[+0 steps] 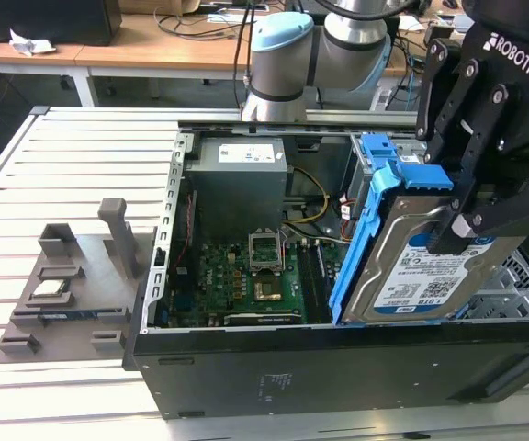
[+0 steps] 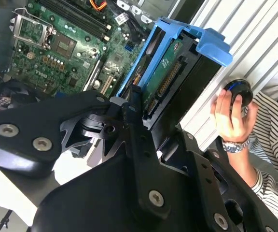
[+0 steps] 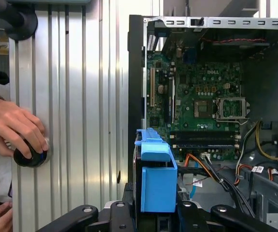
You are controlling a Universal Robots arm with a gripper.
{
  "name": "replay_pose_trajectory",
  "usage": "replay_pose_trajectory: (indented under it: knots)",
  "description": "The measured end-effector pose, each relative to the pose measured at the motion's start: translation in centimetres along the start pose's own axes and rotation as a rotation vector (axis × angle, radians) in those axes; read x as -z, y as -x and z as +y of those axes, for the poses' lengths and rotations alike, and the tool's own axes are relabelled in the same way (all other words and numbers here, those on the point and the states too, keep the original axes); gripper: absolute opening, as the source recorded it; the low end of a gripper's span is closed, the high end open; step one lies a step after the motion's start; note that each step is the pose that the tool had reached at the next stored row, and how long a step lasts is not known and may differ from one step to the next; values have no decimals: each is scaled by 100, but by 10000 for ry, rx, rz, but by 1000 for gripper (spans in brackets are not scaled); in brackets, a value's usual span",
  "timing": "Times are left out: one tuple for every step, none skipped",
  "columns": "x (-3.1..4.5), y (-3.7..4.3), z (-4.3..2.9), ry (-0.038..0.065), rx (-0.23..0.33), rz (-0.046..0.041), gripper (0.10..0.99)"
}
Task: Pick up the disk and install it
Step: 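Pick up the disk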
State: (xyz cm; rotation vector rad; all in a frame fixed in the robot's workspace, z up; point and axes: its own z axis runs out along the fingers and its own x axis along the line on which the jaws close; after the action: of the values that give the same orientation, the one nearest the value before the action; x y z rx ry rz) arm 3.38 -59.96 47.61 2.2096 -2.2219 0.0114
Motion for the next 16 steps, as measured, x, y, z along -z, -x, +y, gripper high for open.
replay_pose_trajectory:
  knots:
    - [0, 0, -22, 0, -1, 0, 361]
    - [0, 0, -52, 0, -1, 0, 361]
    - [0, 1, -76, 0, -1, 0, 361]
    - [0, 1, -94, 0, -1, 0, 361]
    - [0, 1, -110, 0, -1, 0, 361]
    - [0, 1, -133, 0, 0, 0, 361]
    - [0, 1, -147, 0, 0, 0, 361]
    - [-1, 1, -170, 0, 0, 0, 361]
    - [-1, 1, -196, 0, -1, 0, 361]
    - [-1, 1, -219, 0, -1, 0, 361]
    - [-1, 1, -230, 0, -1, 0, 361]
    - [-2, 2, -247, 0, -1, 0, 361]
    - [-2, 1, -258, 0, -1, 0, 361]
    - [-3, 2, -272, 0, -1, -1, 361]
    - [-3, 2, -285, 0, 0, 0, 361]
    - [-4, 2, -307, 0, 0, -2, 361]
